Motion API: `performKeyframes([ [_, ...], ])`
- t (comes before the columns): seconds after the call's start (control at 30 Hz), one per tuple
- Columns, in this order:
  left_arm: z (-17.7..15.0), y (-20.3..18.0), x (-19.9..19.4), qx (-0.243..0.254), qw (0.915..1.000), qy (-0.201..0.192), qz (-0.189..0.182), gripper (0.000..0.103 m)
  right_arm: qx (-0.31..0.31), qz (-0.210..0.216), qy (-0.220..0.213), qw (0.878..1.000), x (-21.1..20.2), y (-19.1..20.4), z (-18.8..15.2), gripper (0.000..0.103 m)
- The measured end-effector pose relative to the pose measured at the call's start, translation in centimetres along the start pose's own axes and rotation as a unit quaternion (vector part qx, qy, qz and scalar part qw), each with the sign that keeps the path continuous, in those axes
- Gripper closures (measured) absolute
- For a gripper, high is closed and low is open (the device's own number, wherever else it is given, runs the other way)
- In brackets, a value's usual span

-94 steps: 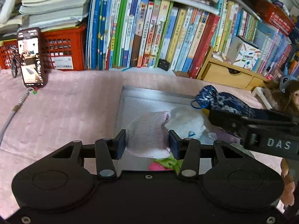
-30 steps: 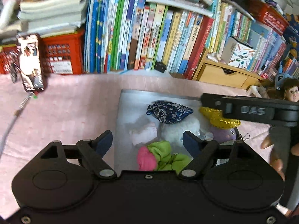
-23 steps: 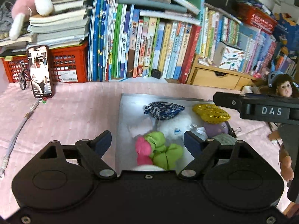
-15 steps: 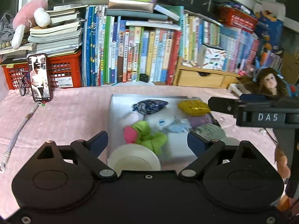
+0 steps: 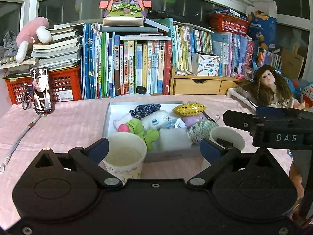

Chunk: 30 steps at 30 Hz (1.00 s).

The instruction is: Organize books

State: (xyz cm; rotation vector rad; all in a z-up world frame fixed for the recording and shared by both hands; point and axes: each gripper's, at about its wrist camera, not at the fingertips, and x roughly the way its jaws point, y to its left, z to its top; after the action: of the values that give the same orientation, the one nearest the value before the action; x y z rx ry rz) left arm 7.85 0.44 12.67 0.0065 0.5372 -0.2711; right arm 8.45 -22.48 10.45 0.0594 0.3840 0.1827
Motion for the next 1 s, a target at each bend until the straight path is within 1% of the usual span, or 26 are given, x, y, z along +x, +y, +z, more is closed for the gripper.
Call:
performKeyframes([
  [0.2, -2.2, -0.4, -0.5, -0.013, 0.9999, -0.002, -0.001, 0.003, -0.004, -0.017, -0.016, 1.0, -1.8, -0.4, -2.1, 0.0],
  [0.4, -4.5, -0.7, -0.3, -0.002, 0.9997, -0.003, 0.025, 0.003, -0.012, -0.037, -0.018, 0.999, -2.5, -0.6, -4.0, 0.0],
  [0.7, -8.6, -0.8, 1.8, -0.016, 0.998, 0.044, 0.043, 0.003, -0.014, -0.058, 0.015, 0.998, -1.4, -0.5, -8.0, 0.0],
  [1.0, -10.2, -0.5, 4.0, -0.019, 0.9956, 0.068, 0.062, 0.003, -0.011, -0.066, 0.05, 0.996, 0.4, -0.3, -10.5, 0.0],
])
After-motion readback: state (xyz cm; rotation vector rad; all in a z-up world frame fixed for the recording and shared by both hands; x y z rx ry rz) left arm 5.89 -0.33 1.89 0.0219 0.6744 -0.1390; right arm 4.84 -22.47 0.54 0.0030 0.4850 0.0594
